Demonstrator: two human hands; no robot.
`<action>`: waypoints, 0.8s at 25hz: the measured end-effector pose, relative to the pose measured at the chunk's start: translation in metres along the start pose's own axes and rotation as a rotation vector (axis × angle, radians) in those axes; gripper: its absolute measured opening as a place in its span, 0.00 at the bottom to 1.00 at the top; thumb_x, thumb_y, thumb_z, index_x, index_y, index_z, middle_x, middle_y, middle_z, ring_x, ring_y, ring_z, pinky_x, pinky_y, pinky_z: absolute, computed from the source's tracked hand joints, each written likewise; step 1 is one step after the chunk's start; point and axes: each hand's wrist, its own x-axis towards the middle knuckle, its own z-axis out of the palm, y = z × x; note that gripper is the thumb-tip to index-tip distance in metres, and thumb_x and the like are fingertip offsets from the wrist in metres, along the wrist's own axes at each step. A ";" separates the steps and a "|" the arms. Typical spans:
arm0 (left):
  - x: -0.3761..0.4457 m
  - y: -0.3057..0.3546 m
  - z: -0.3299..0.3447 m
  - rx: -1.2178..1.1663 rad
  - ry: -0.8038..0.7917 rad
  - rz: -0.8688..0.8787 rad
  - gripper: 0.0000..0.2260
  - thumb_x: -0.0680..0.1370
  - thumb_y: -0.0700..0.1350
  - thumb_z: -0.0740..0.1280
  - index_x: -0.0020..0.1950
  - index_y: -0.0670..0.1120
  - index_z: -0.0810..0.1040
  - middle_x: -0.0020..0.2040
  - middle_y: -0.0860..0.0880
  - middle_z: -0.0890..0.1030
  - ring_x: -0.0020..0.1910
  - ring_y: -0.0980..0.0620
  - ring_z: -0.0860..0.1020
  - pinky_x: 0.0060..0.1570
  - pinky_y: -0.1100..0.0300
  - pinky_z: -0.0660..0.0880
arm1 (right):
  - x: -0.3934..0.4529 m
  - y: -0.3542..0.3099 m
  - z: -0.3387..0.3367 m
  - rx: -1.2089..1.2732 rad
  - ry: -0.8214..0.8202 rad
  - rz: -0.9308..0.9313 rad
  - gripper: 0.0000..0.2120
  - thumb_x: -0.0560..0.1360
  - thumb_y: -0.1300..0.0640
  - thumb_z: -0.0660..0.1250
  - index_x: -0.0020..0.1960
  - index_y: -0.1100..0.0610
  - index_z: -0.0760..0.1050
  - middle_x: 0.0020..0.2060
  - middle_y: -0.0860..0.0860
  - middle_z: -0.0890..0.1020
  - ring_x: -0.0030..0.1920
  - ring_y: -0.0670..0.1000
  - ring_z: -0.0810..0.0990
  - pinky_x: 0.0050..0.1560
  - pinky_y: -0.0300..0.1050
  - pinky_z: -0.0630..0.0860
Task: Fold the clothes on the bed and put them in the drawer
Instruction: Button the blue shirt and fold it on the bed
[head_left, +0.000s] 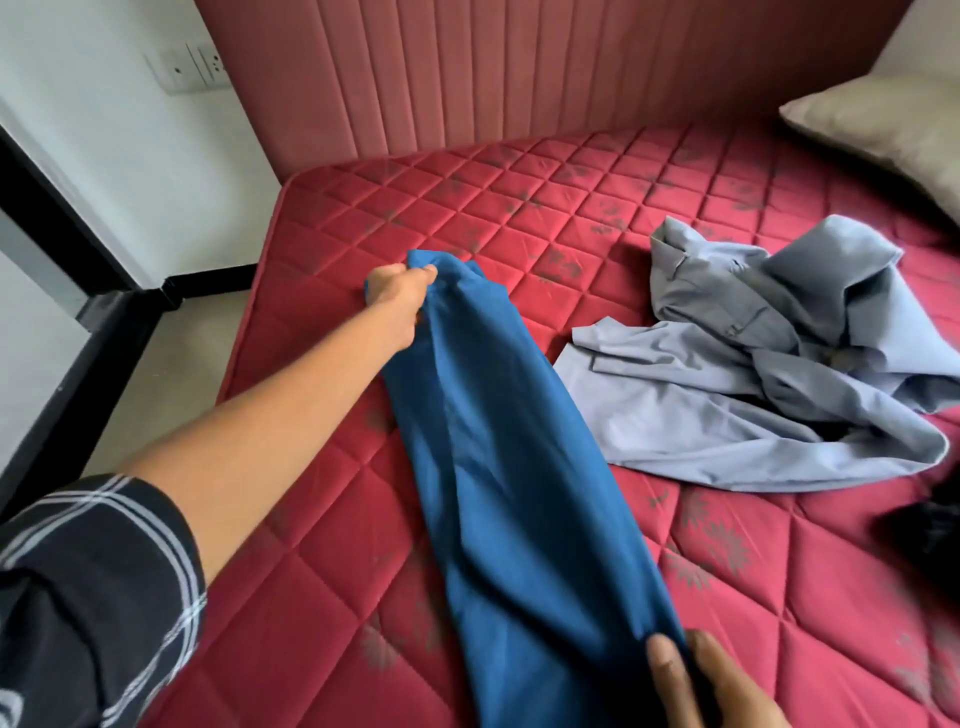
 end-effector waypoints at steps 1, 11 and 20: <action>0.005 -0.004 -0.008 -0.079 -0.018 -0.057 0.06 0.77 0.44 0.74 0.44 0.45 0.80 0.44 0.45 0.82 0.42 0.48 0.78 0.41 0.55 0.75 | 0.003 -0.005 -0.006 -0.062 0.117 0.075 0.18 0.76 0.34 0.62 0.33 0.42 0.76 0.24 0.42 0.76 0.30 0.44 0.78 0.33 0.27 0.71; -0.153 -0.078 -0.057 0.469 0.033 0.284 0.30 0.78 0.63 0.68 0.73 0.47 0.67 0.66 0.41 0.77 0.66 0.39 0.75 0.66 0.49 0.68 | -0.010 -0.016 -0.033 -0.446 0.022 0.421 0.29 0.52 0.25 0.76 0.44 0.41 0.75 0.32 0.43 0.82 0.37 0.48 0.84 0.39 0.46 0.78; -0.422 -0.121 -0.130 0.318 -0.472 0.044 0.15 0.71 0.61 0.75 0.56 0.64 0.77 0.58 0.63 0.81 0.61 0.63 0.79 0.63 0.69 0.70 | -0.065 -0.117 -0.052 0.129 -0.535 0.357 0.41 0.59 0.45 0.85 0.68 0.45 0.72 0.54 0.37 0.86 0.55 0.37 0.84 0.53 0.32 0.78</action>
